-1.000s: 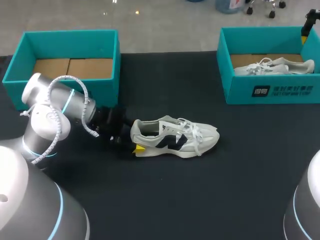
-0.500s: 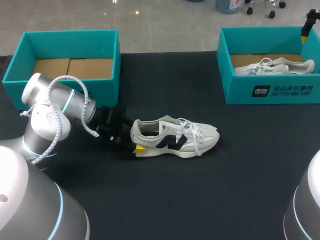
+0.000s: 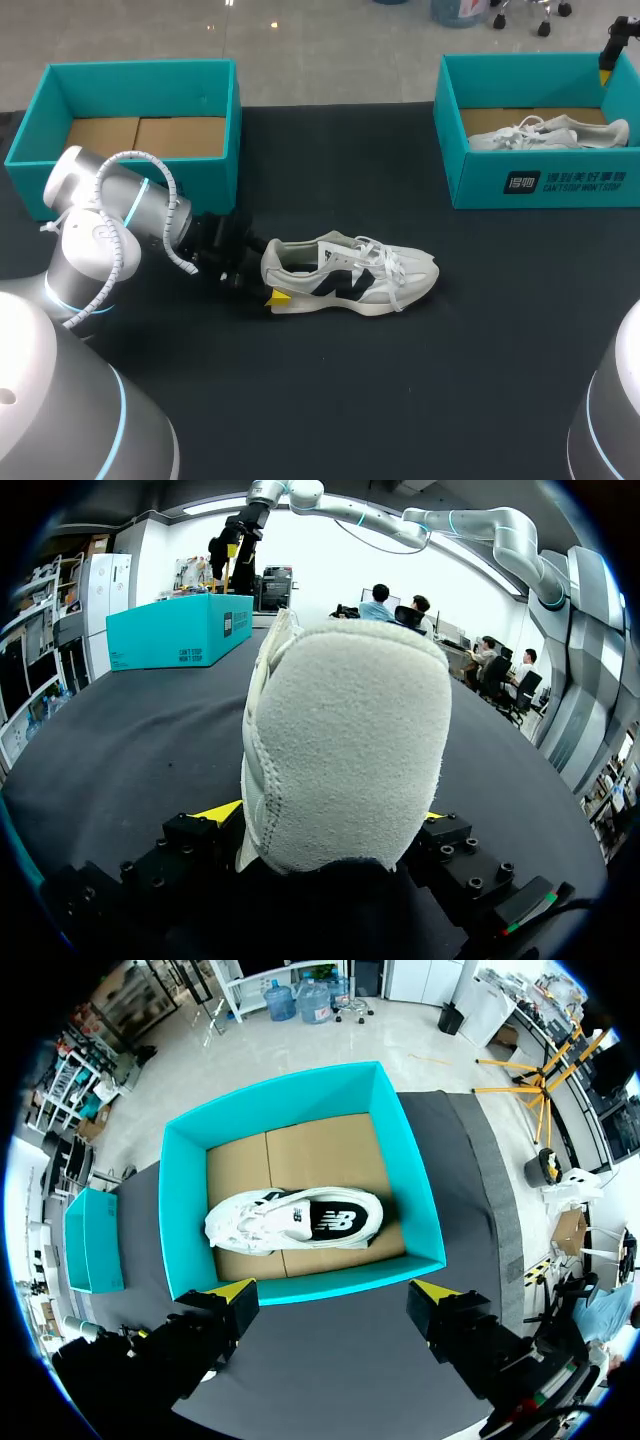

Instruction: Take the shoe out of the shoebox, open the shoe tongue, remove and reinsert the insole, then place the shoe into the shoebox

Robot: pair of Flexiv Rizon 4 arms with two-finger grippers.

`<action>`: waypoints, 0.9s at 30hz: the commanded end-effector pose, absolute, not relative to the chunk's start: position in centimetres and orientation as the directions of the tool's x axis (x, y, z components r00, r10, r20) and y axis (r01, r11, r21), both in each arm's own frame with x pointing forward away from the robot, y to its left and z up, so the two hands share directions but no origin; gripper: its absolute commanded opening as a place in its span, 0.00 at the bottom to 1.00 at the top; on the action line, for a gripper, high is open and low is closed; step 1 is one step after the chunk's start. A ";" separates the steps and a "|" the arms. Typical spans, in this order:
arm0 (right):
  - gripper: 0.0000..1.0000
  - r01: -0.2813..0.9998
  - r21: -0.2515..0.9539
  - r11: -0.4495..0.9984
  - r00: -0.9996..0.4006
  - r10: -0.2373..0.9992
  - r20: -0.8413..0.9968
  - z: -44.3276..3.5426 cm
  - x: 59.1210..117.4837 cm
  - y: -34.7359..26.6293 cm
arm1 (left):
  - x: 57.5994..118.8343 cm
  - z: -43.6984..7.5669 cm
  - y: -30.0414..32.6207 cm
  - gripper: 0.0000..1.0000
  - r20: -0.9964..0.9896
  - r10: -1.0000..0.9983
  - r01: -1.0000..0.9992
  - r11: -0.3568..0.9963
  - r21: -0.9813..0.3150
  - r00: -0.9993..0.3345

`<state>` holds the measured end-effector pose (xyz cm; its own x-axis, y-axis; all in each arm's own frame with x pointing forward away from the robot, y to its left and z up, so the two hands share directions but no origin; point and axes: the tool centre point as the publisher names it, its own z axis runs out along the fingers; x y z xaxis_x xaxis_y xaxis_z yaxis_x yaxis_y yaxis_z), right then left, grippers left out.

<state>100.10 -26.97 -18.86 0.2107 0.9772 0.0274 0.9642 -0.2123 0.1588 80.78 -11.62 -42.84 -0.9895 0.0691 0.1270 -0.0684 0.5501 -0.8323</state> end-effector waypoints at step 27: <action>1.00 0.954 0.108 -0.280 0.292 0.950 -0.111 -21.2 87.9 -6.7 | 80.9 -43.3 -11.8 0.00 0.129 0.071 -0.069 0.551 -0.832 -0.989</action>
<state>88.34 -8.46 -20.66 0.2849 0.9563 -0.0659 0.9558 -0.2782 0.0950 80.78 -11.63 -42.84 -0.9895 0.0691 0.1270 -0.0684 0.5500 -0.8323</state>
